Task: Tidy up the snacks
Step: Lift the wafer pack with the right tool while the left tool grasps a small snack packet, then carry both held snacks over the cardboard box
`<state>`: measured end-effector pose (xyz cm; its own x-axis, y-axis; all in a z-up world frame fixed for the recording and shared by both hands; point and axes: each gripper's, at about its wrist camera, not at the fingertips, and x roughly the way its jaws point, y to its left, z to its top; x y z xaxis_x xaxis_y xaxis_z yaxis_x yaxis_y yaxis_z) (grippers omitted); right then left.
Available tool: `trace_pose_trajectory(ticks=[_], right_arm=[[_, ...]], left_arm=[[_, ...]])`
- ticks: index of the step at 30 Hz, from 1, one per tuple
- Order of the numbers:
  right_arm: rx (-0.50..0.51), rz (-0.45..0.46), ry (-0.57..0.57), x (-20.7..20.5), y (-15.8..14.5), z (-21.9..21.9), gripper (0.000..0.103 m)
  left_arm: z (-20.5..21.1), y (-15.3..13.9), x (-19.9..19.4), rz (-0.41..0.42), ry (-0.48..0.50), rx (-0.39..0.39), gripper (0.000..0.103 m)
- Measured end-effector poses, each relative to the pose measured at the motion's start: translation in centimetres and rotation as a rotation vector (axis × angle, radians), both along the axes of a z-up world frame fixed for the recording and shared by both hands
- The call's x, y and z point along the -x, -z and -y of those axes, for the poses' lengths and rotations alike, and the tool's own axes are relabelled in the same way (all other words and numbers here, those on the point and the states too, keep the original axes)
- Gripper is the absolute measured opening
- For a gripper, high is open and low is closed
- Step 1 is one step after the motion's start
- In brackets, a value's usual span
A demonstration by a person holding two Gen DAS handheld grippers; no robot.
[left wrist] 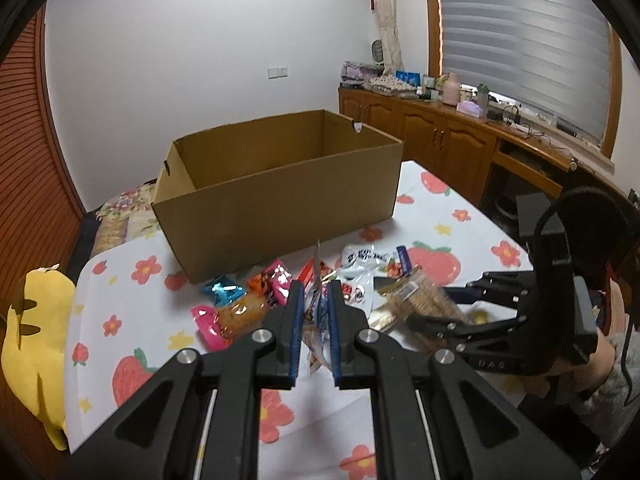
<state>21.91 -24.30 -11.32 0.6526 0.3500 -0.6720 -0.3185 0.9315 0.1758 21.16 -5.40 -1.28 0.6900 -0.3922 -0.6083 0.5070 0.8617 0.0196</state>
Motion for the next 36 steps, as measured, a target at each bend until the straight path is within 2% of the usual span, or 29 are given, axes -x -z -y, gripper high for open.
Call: trace_pose_trajectory(ticks=[12,16,21,24,31,36], right_arm=[[0.014,0.068,0.007,0.7,-1.1,0.0,0.043],[0.01,0.059,0.03,0.4,-1.0,0.5,0.043],[0.007,0.094,0.038,0.9,-1.9,0.9,0.043],[-0.013,0.124,0.032,0.9,-3.4,1.1,0.043],[-0.002,0.242,-0.008,-0.7,-9.1,0.7,0.043],[0.061,0.322,-0.043,-2.8,-12.5,-0.5,0.043]], left_arm=[[-0.5,-1.7,-2.3,0.043,-0.012,0.084,0.008],[-0.8,-1.5,-2.6,0.049,-0.027,0.107,0.008],[-1.1,-1.6,-3.0,0.051,-0.034,0.118,0.008],[-1.3,-2.0,-3.7,0.06,-0.041,0.126,0.008],[-1.4,-3.8,-7.1,0.101,-0.048,0.15,0.008],[-1.2,-5.2,-9.9,0.129,-0.047,0.169,0.008]])
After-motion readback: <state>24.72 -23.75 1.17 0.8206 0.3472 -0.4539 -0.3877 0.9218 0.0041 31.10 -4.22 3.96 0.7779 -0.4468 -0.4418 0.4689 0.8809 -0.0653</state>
